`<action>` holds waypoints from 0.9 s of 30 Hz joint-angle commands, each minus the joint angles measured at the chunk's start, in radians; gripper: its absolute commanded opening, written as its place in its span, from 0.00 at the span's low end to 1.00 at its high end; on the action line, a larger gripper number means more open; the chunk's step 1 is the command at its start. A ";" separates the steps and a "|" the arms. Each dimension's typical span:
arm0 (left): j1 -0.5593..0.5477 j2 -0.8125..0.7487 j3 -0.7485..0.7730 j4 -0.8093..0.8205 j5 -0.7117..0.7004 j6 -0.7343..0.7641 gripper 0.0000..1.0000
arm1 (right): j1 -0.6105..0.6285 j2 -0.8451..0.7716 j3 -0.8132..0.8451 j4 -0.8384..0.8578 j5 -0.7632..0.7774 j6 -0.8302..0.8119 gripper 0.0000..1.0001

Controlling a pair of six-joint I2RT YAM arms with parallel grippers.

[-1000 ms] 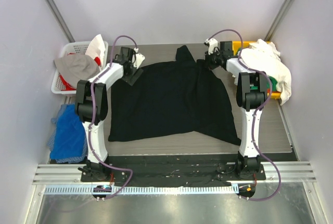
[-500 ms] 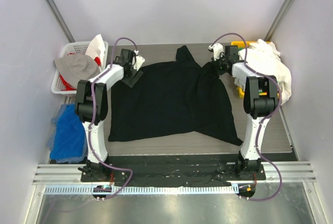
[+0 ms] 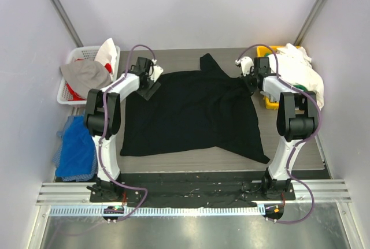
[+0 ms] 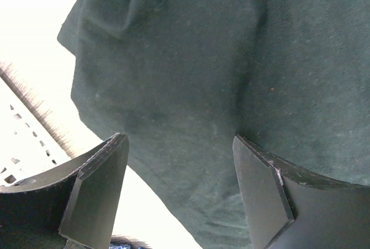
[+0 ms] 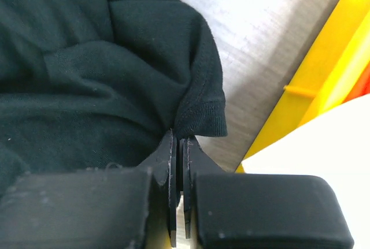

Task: Fold and stack the t-shirts
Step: Flatten out the tshirt

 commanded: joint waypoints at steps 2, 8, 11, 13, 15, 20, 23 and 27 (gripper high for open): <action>-0.006 -0.076 -0.001 0.011 -0.006 0.032 0.77 | 0.000 -0.029 -0.015 -0.014 0.131 -0.053 0.01; -0.006 -0.066 0.009 0.019 -0.044 0.047 0.77 | -0.002 0.005 0.067 -0.020 0.150 -0.031 0.23; -0.008 -0.079 0.005 0.040 -0.035 0.029 0.77 | 0.000 0.020 0.197 -0.047 0.104 0.013 0.43; -0.006 -0.087 0.002 0.048 -0.029 0.019 0.77 | 0.003 0.033 0.262 -0.077 0.081 0.029 0.51; -0.006 -0.090 0.002 0.050 -0.023 0.012 0.77 | 0.010 0.053 0.356 -0.095 0.048 0.053 0.54; -0.006 -0.090 -0.012 0.068 -0.020 -0.005 0.77 | 0.021 0.137 0.534 -0.098 -0.031 0.121 0.67; -0.006 -0.090 -0.021 0.089 -0.023 -0.011 0.77 | 0.033 0.241 0.668 -0.100 -0.075 0.170 0.67; -0.006 -0.089 -0.038 0.123 -0.026 -0.014 0.77 | 0.064 0.342 0.747 -0.084 -0.117 0.214 0.67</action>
